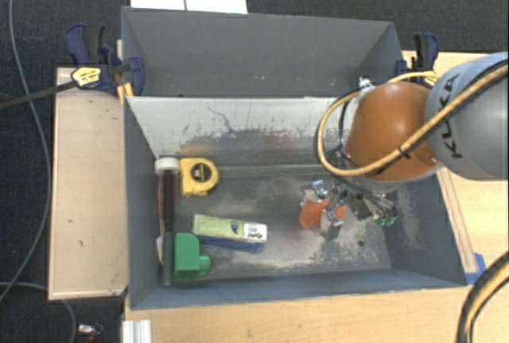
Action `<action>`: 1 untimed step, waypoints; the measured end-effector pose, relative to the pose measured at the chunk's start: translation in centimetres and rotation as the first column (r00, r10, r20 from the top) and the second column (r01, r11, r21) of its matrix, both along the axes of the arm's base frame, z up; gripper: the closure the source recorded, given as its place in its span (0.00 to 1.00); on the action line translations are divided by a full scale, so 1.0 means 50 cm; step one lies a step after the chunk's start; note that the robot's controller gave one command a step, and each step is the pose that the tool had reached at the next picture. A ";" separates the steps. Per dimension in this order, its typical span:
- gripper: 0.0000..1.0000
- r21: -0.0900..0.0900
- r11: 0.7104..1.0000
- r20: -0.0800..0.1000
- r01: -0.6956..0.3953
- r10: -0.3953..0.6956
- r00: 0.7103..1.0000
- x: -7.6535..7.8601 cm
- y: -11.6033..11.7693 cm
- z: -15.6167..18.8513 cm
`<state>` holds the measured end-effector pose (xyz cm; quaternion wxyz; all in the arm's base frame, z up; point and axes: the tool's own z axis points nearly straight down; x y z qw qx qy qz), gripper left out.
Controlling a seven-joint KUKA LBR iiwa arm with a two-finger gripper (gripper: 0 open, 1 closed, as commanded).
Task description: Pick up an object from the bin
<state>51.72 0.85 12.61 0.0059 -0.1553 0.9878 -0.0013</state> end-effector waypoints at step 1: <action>1.00 0.001 0.997 -0.004 0.076 -0.076 0.997 -0.005 -0.029 0.133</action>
Offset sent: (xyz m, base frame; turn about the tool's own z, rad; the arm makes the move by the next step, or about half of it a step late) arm 0.0606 -0.0220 0.2243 0.1257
